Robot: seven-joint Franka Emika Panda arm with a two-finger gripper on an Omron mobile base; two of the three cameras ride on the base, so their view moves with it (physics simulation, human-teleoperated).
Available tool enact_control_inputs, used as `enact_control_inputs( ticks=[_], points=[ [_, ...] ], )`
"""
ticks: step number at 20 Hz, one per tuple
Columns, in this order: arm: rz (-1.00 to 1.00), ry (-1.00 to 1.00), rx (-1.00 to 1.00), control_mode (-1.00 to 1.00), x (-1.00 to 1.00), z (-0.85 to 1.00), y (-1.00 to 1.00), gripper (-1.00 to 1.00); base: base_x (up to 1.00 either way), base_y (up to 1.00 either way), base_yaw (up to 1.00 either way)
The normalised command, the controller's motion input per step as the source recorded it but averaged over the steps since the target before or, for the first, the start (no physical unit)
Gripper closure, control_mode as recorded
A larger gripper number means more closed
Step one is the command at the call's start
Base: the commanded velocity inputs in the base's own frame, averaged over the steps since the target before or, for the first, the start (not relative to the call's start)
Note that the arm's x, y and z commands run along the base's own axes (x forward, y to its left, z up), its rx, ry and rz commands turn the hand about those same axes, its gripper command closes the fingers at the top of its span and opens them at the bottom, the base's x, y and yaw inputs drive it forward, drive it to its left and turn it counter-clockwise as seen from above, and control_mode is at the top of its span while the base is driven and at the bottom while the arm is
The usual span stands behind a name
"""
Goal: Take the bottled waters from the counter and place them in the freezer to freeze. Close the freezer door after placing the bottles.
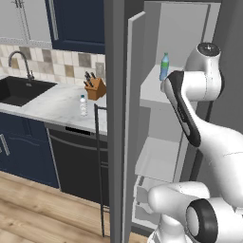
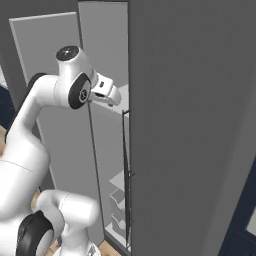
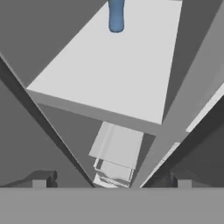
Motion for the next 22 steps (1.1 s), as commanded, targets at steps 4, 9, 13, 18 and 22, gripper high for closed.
enact_control_inputs(
  ticks=[4, 9, 13, 18, 22],
  points=[
    [0.0, 0.11, 0.0, -1.0, -0.65, -0.11, 0.13, -1.0, 0.0, 0.0, 0.0],
    [0.0, 0.12, 0.0, -1.0, -0.62, -0.08, 0.11, -1.0, 0.0, 0.0, 0.0],
    [0.0, 0.14, 0.0, -1.0, -0.54, -0.09, 0.03, -1.0, 0.0, 0.0, 0.0],
    [0.01, 0.13, 0.0, -1.0, -0.62, -0.06, 0.04, -1.0, 0.0, 0.0, 0.0],
    [0.04, 0.1, 0.0, -1.0, -0.73, -0.11, 0.0, -1.0, 0.0, 0.0, 0.0]
  ],
)
